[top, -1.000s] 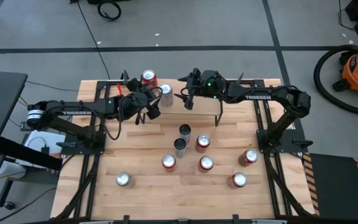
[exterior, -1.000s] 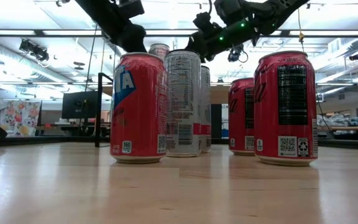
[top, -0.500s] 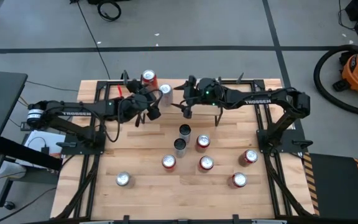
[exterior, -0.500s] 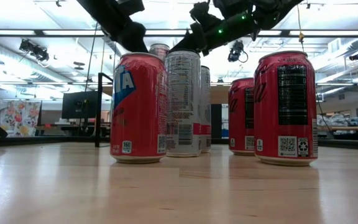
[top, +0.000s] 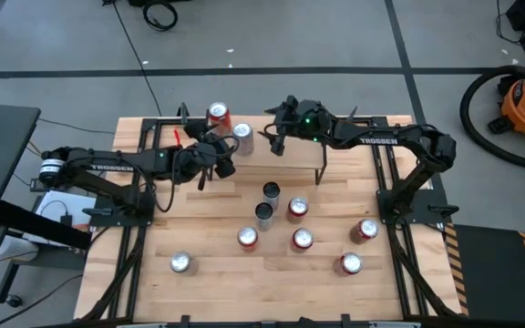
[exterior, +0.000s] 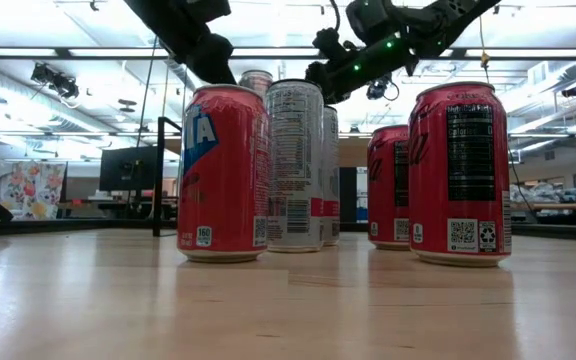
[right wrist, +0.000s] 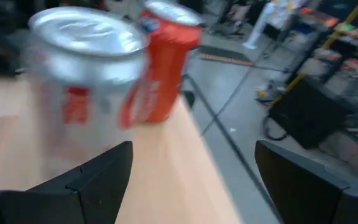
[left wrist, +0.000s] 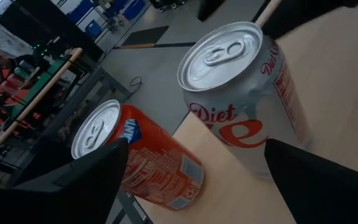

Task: Place canned beverage on shelf
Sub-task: Put the top silver soda can on the shelf, then put the top white soda can on the shelf

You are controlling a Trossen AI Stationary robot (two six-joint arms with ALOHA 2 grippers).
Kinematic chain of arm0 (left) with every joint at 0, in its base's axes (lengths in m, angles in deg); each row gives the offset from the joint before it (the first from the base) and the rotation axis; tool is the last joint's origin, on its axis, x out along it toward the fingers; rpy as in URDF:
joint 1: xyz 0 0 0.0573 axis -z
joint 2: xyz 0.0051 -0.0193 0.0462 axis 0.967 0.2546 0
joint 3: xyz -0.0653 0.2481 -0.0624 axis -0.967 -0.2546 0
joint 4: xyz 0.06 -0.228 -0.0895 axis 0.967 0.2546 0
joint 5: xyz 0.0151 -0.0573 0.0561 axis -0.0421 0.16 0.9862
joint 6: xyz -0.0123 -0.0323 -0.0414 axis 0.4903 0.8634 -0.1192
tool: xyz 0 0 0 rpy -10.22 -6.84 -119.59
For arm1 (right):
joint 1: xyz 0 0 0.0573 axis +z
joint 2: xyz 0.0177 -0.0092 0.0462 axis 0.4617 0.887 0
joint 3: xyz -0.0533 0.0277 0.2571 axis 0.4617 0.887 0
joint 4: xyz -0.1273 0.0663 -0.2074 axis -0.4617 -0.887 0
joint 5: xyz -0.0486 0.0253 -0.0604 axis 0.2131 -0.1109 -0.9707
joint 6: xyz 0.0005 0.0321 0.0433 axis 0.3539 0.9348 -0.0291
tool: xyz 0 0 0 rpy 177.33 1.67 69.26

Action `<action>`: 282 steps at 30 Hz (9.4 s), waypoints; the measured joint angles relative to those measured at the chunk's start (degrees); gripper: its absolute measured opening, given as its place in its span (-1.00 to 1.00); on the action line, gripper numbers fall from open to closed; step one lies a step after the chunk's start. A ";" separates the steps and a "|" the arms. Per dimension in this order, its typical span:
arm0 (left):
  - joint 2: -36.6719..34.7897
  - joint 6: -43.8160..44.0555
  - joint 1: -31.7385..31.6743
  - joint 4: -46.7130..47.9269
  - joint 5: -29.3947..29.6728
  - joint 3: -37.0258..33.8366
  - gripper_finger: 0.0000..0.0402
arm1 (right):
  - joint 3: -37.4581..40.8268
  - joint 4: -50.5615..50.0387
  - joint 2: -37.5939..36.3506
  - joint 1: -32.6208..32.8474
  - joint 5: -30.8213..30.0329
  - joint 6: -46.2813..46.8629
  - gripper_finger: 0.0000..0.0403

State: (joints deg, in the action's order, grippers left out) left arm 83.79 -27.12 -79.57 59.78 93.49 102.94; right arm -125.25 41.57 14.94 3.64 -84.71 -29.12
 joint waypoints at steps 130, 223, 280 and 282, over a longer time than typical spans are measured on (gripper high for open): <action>-1.88 8.14 2.46 13.10 0.38 0.04 0.94 | -1.25 -9.45 -0.35 15.19 -3.56 5.52 0.73; -15.04 26.73 13.12 10.78 -18.51 -6.97 0.94 | -17.99 -29.24 2.59 12.21 -4.92 2.96 0.73; -15.00 30.44 17.69 9.03 -23.22 -6.97 0.94 | -15.75 -51.59 3.22 21.74 -0.22 5.34 0.31; -15.00 30.35 17.69 9.01 -23.21 -6.97 0.94 | -16.16 -51.54 2.24 21.59 -0.66 4.80 0.31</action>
State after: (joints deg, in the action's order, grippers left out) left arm 68.79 3.23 -61.88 68.79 70.28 95.96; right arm -141.41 -9.97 17.18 25.23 -85.37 -24.32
